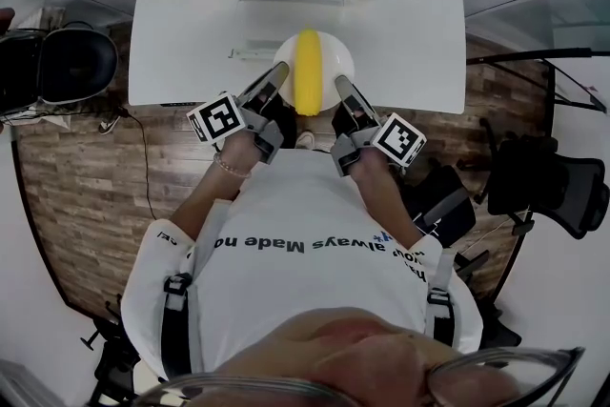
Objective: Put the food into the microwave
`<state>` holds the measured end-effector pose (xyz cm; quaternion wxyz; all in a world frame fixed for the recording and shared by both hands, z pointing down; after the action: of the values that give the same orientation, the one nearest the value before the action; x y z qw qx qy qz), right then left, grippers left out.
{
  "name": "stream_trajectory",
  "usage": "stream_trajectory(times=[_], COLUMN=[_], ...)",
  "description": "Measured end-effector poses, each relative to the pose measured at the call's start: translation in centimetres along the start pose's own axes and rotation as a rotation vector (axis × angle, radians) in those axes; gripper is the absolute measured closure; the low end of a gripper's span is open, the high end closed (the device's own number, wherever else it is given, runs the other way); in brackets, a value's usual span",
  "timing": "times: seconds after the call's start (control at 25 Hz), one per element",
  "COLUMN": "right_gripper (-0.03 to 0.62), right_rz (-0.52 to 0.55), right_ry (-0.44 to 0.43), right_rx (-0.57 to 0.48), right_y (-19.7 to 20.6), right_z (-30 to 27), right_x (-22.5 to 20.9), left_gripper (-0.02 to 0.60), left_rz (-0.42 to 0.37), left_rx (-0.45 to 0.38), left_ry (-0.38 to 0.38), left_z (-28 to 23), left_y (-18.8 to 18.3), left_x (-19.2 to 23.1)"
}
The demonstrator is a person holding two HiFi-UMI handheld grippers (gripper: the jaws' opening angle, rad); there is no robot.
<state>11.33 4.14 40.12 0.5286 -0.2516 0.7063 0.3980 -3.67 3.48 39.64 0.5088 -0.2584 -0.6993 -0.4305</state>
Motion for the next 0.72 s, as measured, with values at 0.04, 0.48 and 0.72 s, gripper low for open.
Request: stream_trajectory(times=[0.04,0.48,0.72], right_gripper=[0.572,0.572,0.572], right_rz=[-0.003,0.002,0.007], right_ry=[0.003,0.028,0.026], right_rx=[0.001,-0.004,-0.012], right_y=[-0.1,-0.9,-0.7], right_z=[-0.9,-11.5,-15.8], right_x=[0.0,0.9,2.0], left_gripper=[0.565,0.565,0.565], left_rz=[0.001,0.023,0.023], left_rx=[0.000,0.006,0.018], left_ry=[-0.006,0.016,0.018], left_z=[-0.4,-6.0,-7.7], left_y=[-0.7,-9.7,-13.5], left_x=[0.3,2.8,4.1])
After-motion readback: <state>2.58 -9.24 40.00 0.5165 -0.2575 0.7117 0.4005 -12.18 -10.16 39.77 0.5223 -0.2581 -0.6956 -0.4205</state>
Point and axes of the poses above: the fingertips, and each gripper's own axes: z backward along the fingers, x to its left, y out of its underside, the point moved 2 cm from there along z, backward along the fingers, and after that the axes turned 11 degrees about -x, right-handed, at the moved point
